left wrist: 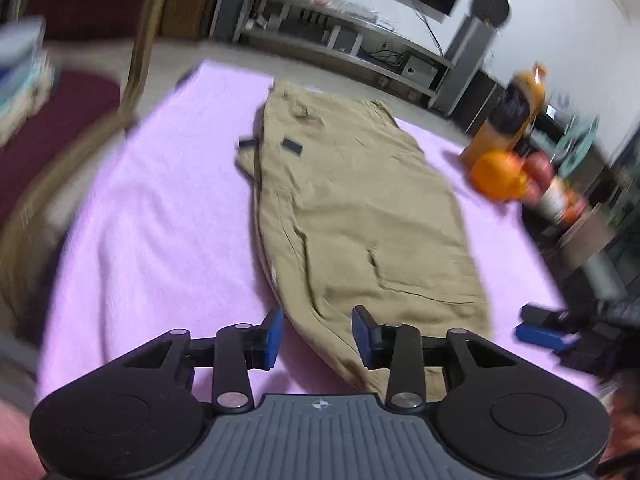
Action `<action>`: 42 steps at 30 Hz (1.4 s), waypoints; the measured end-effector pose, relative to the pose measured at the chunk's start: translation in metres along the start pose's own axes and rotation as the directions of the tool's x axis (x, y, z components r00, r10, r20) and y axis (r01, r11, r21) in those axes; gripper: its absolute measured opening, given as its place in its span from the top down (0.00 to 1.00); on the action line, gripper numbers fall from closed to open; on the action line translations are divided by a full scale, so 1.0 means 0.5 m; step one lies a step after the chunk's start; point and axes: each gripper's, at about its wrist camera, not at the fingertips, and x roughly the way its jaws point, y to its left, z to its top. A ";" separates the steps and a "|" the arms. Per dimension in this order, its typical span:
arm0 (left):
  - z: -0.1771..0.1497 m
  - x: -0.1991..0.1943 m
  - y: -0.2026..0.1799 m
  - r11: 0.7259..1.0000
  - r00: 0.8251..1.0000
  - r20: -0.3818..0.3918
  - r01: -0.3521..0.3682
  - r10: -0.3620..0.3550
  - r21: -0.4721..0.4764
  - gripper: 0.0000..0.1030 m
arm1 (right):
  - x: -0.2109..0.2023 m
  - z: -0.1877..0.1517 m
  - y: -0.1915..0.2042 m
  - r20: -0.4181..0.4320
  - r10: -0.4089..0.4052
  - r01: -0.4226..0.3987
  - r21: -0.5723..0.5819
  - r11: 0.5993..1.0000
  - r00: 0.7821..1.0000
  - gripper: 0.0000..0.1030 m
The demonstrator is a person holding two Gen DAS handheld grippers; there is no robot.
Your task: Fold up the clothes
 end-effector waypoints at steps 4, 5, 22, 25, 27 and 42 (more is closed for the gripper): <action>-0.018 0.036 0.025 0.988 0.987 -0.141 0.056 -0.077 -0.144 0.60 | 0.006 -0.016 -0.016 -0.054 0.007 -0.003 0.073 0.997 0.999 0.65; -0.020 0.042 0.025 0.986 0.984 -0.155 0.065 -0.088 -0.151 0.59 | 0.011 -0.018 -0.016 -0.065 -0.002 0.007 0.079 0.997 0.998 0.63; -0.029 0.110 0.004 0.977 0.961 -0.211 0.147 -0.178 -0.152 0.50 | 0.063 -0.024 -0.043 -0.145 -0.033 0.056 0.160 0.986 0.989 0.52; -0.027 0.118 -0.002 0.976 0.959 -0.207 0.165 -0.193 -0.144 0.48 | 0.077 -0.026 -0.034 -0.162 -0.037 0.059 0.135 0.989 0.986 0.50; -0.027 0.122 -0.010 0.977 0.958 -0.206 0.176 -0.199 -0.123 0.47 | 0.086 -0.028 -0.025 -0.170 -0.052 0.071 0.107 0.992 0.984 0.50; -0.018 0.066 -0.055 0.984 0.973 -0.147 0.176 -0.178 -0.021 0.77 | 0.049 -0.038 0.036 -0.107 -0.096 0.086 -0.098 0.991 0.990 0.80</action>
